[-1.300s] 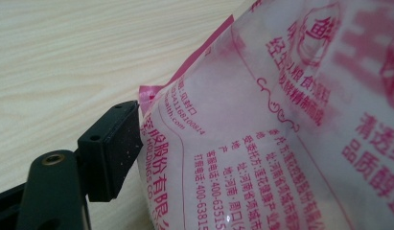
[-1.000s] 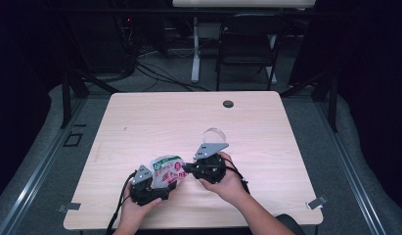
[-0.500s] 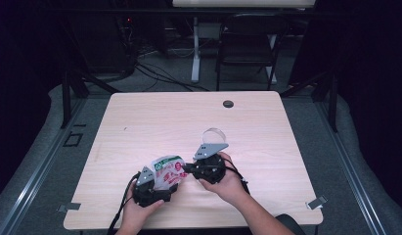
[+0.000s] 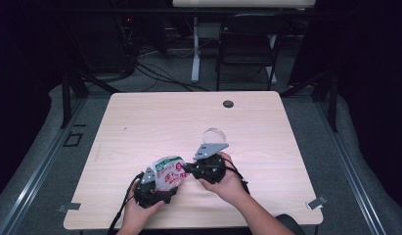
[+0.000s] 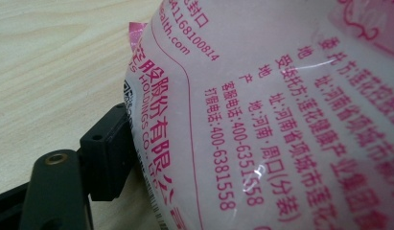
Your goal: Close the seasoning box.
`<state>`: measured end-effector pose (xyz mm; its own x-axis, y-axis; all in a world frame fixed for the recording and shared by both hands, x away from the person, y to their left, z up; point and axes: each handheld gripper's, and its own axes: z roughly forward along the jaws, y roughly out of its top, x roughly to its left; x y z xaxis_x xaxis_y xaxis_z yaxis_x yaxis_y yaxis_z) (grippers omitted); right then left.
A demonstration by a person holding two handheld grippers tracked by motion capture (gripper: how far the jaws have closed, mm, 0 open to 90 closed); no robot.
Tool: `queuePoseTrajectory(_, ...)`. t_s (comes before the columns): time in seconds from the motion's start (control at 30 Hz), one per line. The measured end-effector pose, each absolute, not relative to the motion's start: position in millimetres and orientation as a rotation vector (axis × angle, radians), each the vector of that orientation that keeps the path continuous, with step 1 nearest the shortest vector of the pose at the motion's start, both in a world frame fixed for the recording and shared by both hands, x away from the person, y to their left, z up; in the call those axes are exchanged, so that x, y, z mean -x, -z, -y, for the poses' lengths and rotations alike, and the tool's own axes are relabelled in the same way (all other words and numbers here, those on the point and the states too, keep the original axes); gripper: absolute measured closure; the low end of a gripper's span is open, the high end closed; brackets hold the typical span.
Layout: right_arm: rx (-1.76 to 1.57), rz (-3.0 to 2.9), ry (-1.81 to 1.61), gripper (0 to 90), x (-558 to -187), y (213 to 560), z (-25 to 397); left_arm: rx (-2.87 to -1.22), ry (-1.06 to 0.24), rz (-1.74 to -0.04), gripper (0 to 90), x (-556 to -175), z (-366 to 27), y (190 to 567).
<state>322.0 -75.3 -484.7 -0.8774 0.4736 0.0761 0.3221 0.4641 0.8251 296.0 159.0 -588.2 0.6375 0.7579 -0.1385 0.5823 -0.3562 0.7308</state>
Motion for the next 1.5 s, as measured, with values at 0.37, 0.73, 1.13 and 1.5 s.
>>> queuePoseTrajectory(0.37, -0.693, -2.548, -1.376, 89.0, -321.7, 484.7, 74.9, -2.146, -0.402, -1.009, 28.3, -292.9, -149.4, 588.5)
queuePoseTrajectory(0.73, -0.697, -2.538, -1.384, 89.2, -321.4, 484.8, 74.6, -2.124, -0.424, -1.031, 42.5, -293.5, -151.4, 587.8)
queuePoseTrajectory(1.13, -0.695, -2.537, -1.393, 89.1, -321.2, 484.7, 74.6, -2.096, -0.436, -1.046, 54.1, -294.6, -153.6, 587.0)
queuePoseTrajectory(1.5, -0.699, -2.536, -1.400, 88.5, -322.2, 483.5, 76.8, -2.098, -0.444, -1.058, 59.3, -295.1, -152.7, 582.7)
